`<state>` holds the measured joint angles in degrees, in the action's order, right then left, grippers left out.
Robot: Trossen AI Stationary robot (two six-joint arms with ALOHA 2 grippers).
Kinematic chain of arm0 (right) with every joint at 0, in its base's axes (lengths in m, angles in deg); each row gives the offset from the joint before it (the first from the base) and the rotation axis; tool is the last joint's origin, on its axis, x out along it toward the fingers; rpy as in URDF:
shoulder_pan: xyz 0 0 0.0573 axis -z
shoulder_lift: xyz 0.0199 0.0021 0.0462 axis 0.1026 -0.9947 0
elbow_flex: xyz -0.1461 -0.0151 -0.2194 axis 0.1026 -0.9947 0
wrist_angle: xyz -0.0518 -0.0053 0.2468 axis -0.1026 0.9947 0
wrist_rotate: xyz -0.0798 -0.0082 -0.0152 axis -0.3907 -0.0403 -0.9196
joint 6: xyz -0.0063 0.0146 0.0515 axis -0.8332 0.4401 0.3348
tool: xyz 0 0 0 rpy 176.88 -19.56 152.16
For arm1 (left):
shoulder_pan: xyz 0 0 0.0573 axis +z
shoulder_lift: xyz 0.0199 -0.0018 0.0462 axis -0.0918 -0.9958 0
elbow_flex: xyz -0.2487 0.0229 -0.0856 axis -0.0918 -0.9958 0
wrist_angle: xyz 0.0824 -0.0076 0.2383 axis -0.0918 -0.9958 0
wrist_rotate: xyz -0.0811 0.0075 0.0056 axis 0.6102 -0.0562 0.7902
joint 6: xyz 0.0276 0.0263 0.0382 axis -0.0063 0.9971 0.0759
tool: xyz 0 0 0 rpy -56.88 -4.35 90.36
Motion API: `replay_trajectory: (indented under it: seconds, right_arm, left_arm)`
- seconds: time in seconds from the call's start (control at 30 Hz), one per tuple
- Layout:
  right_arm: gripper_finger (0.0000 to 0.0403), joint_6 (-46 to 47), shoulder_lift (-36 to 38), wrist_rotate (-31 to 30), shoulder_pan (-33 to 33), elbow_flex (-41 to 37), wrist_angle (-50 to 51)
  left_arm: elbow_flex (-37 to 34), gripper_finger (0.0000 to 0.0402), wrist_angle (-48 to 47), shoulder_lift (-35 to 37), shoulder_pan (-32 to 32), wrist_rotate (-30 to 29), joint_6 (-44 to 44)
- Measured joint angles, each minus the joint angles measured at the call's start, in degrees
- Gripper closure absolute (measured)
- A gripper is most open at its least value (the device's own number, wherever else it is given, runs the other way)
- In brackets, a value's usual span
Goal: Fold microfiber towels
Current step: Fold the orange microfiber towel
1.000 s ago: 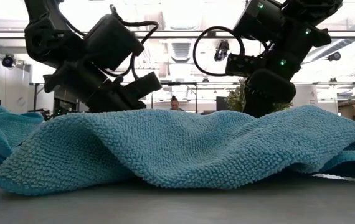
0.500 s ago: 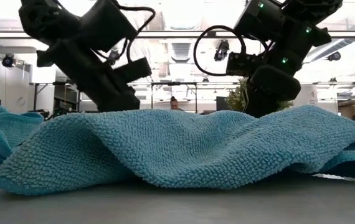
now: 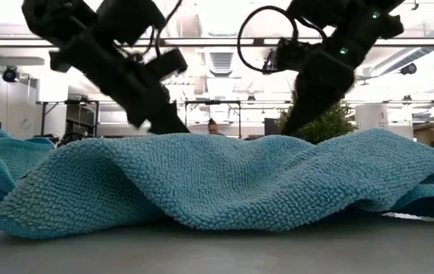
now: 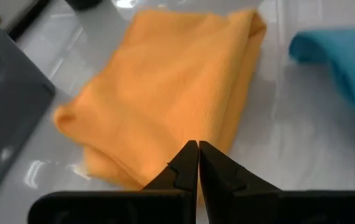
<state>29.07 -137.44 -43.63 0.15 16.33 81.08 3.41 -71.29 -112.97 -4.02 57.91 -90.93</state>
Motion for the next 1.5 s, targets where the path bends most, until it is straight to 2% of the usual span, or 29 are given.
replay_trajectory:
  seconds: [0.27, 0.5, 0.7, 1.03, 1.13, 1.37, 1.5]
  right_arm:
    - [0.0388, -0.34, -7.66, -0.08, 0.0, -1.04, -8.18]
    - [0.0394, -1.02, -12.43, 4.33, -0.24, -1.06, -6.26]
    - [0.0394, -1.63, -11.85, 5.6, -0.33, -2.07, -4.51]
    - [0.0394, -4.28, -8.21, 6.57, -0.42, -2.33, 2.25]
    - [0.0394, -4.4, -6.28, 6.6, -0.42, -2.02, 3.88]
    - [0.0394, -4.4, -0.88, 6.03, -0.42, -1.74, 4.63]
    - [0.0394, -3.46, 2.24, 1.12, -0.42, -1.94, 4.88]
  left_arm:
    - [0.38, 0.0402, 2.51, -5.36, 0.22, -1.81, -0.3]
    - [0.28, 0.0402, 5.27, -8.02, 0.31, -1.5, -2.74]
    - [0.15, 0.0402, 5.16, -9.27, 0.31, 0.08, -4.8]
    - [0.11, 0.0402, -5.05, -1.53, 0.33, 0.93, -4.06]
    - [0.17, 0.0402, -2.91, 0.91, 0.37, 0.88, -0.54]
    - [0.22, 0.0402, 11.29, 1.31, 3.45, 0.41, 7.09]
    - [0.76, 0.0402, 15.98, -0.85, 6.38, 0.41, 7.94]
